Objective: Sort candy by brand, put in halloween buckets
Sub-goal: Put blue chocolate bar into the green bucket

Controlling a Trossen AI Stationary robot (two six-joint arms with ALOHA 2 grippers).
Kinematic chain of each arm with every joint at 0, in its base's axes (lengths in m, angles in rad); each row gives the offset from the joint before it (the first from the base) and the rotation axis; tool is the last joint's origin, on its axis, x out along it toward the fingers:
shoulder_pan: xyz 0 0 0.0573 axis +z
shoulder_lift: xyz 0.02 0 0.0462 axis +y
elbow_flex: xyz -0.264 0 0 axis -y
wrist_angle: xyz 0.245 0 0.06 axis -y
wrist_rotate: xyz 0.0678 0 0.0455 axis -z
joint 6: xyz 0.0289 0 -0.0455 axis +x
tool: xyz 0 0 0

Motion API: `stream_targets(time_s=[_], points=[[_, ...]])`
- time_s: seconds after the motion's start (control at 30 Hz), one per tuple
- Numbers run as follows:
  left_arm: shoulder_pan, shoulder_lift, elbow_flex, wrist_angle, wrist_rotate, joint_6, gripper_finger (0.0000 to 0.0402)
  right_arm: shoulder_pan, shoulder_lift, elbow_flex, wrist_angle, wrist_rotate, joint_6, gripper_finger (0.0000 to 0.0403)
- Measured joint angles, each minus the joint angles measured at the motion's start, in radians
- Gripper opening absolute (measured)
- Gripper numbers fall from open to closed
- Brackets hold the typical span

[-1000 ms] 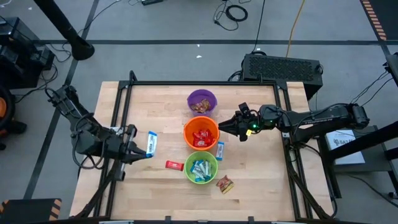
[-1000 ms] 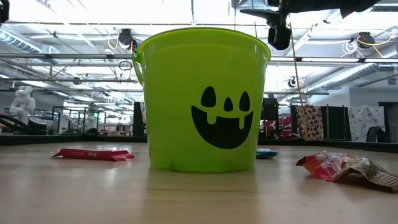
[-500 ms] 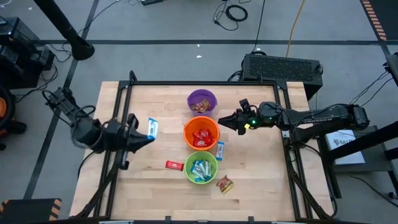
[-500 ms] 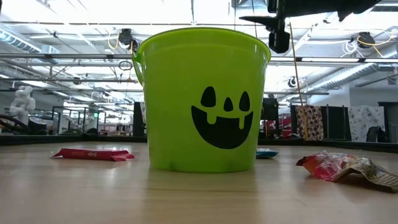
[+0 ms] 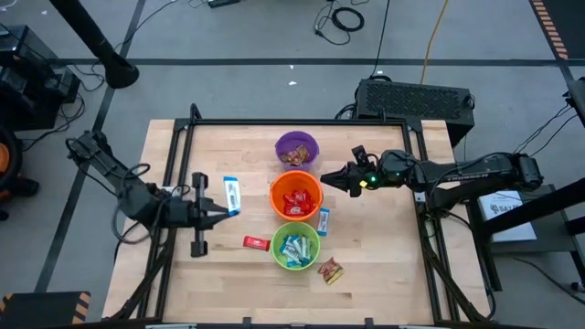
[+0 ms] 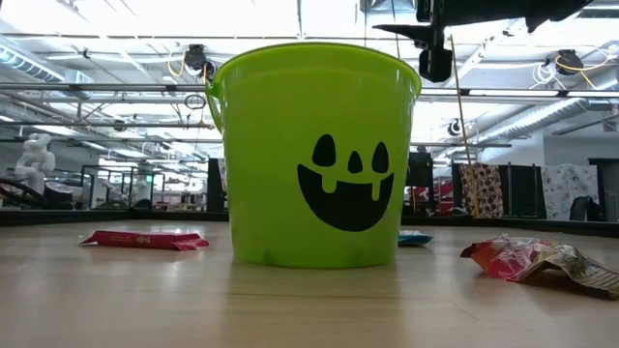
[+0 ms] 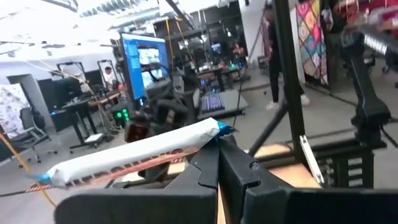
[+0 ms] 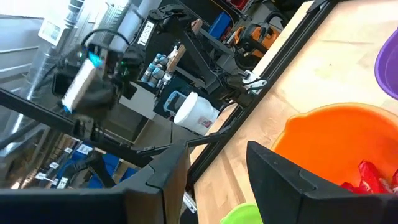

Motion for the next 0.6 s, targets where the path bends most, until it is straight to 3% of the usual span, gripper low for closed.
stream_targets(time_s=[0.2,0.37,0.6], points=[[0.003,0.082,0.000,0.054,0.005,-0.106,0.0000,0.000,0.000,0.000,0.002,0.001,0.062,0.0155],[0.027,0.184,0.000,0.051,0.025,-0.394,0.0000,-0.003,0.000,0.000,0.012,0.005,0.072,0.0155],[0.079,0.328,0.000,0.051,0.174,-0.769,0.0000,-0.007,0.000,0.000,0.025,0.048,0.046,0.0155]])
